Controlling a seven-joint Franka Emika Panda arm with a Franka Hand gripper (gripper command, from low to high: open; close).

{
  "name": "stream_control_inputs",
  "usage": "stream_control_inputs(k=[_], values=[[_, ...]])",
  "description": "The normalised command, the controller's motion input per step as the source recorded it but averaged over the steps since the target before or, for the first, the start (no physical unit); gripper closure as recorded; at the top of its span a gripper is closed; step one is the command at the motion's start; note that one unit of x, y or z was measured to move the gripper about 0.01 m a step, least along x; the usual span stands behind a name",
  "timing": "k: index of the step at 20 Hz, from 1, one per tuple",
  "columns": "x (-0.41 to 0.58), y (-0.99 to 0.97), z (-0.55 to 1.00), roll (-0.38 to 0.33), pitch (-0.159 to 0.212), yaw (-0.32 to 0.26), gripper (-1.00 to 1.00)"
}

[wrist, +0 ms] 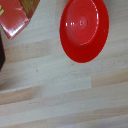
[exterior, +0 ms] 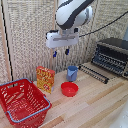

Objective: Extend the gripper towards the oven tray handle. Grasp the handle and carefully pull the tray out of the oven. Move the gripper above the red bowl. Grab the red bowl gently. Lift the bowl and place it onto the oven tray.

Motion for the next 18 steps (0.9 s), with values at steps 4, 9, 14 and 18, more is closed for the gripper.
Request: stream_control_inputs(k=[4, 9, 14, 18], values=[[-0.037, 0.05, 0.01, -0.242, 0.009, 0.178, -1.0], [-0.069, -0.1, 0.04, -0.323, 0.0, 0.179, -1.0], [-0.061, -0.1, 0.02, -0.327, 0.0, 0.176, -1.0], [-0.033, -0.12, 0.0, -0.342, 0.0, 0.164, -1.0]])
